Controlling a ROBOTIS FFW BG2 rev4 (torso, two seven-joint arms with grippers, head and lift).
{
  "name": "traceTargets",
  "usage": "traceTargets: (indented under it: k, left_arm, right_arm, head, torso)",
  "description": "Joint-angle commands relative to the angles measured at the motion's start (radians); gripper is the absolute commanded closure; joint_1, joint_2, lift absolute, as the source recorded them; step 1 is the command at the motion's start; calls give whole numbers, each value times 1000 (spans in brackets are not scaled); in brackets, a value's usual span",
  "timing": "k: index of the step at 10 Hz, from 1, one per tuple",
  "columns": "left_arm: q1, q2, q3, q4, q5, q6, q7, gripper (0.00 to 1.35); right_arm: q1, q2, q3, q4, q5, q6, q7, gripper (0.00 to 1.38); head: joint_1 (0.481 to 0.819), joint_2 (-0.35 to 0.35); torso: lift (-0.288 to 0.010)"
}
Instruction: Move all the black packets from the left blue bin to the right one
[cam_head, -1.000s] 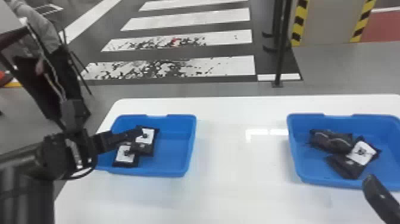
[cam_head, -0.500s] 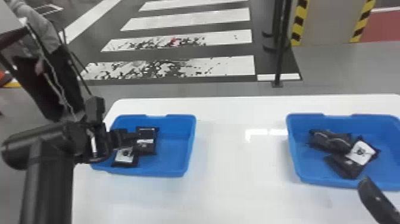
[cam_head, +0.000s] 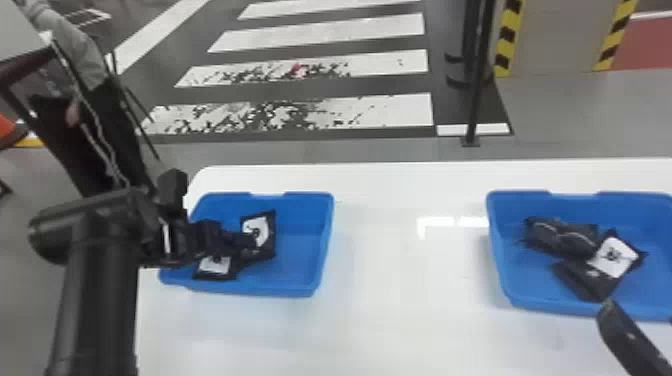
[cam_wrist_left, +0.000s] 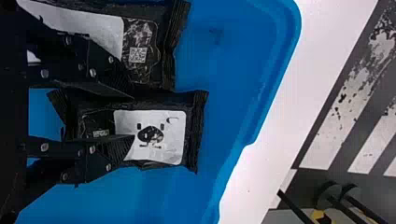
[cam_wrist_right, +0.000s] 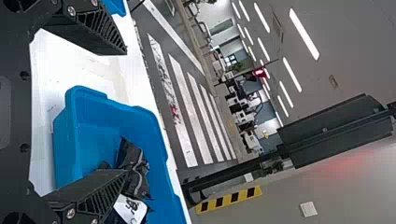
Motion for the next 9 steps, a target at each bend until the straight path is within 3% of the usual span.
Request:
traceTargets:
  k: [1,2,3,5,8,9]
  left_arm:
    - [-46,39,-105,27,-27,47,-1,1153]
    - [-38,38,-91,27,-27,42,-2,1222]
    - [-24,33,-49,27,-29,-7,-37,1213]
    - [-6,42,-39,-5,-25,-64,-137,1213]
    - [143,38,-31,-292,104,-71,-191,1213]
    - [222,22,-23,-429,152,-81,-202,1213]
  right_arm:
    - [-7,2,1,10,-6,4,6,127]
    - [-4,2,1,13,-14,4,6,131]
    - [-4,2,1,15,-22,4,6,136]
    - [1,2,1,8,-32,4,7,137]
    - [-7,2,7,-14,-34,6,13,137]
    - [-17,2,17,-32,-34,18,27,136]
  head:
    - [695,229]
    - [695,230]
    - [695,230]
    - [695,231]
    - [695,213]
    - [695,198]
  torso:
    - [-139]
    - [-139]
    - [-139]
    - [-139]
    - [-139]
    - [-139]
